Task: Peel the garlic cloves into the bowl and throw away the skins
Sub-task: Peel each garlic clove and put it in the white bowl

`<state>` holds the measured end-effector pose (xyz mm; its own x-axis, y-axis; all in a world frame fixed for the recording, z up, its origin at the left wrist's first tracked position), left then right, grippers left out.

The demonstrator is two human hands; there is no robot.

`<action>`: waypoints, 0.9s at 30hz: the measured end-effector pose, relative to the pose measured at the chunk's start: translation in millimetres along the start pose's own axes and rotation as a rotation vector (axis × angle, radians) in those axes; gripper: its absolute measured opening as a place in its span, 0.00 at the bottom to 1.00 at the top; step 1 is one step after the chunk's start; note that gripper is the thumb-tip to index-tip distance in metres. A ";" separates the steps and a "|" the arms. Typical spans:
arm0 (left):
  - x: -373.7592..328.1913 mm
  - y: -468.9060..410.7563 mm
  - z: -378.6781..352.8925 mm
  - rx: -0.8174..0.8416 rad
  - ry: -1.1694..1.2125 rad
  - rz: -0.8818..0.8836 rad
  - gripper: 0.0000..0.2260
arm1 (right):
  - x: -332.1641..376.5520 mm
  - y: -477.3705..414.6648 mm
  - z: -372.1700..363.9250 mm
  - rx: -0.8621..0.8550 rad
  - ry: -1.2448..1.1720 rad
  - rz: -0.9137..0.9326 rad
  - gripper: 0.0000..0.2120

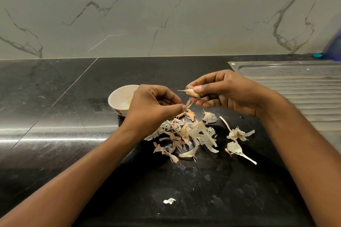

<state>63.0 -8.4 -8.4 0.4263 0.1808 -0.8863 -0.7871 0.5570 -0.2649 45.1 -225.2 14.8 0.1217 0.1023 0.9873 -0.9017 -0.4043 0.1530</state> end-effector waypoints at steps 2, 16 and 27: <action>0.1 0.1 -0.5 0.011 0.045 0.021 0.07 | -1.7 -1.4 -0.7 0.002 0.017 -0.019 0.14; 3.1 -2.1 0.3 0.023 0.205 0.078 0.04 | -2.9 -4.7 -8.6 0.020 0.119 0.019 0.15; 0.7 -3.6 1.8 0.047 0.286 0.075 0.05 | -0.5 -2.5 -11.8 0.093 0.078 0.046 0.16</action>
<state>66.9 -8.8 -7.4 0.2201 -0.0090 -0.9754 -0.7873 0.5888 -0.1831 42.4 -213.5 13.4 0.0449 0.1503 0.9876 -0.8630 -0.4922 0.1141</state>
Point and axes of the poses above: each hand's wrist, its own y-axis away from the middle knuckle, its own z-axis out of the back of the hand, x = y × z, the point moved 4 cm from there along -y, towards the middle knuckle, and after that the axes turned 11 degrees about x, right-handed, at the moved point
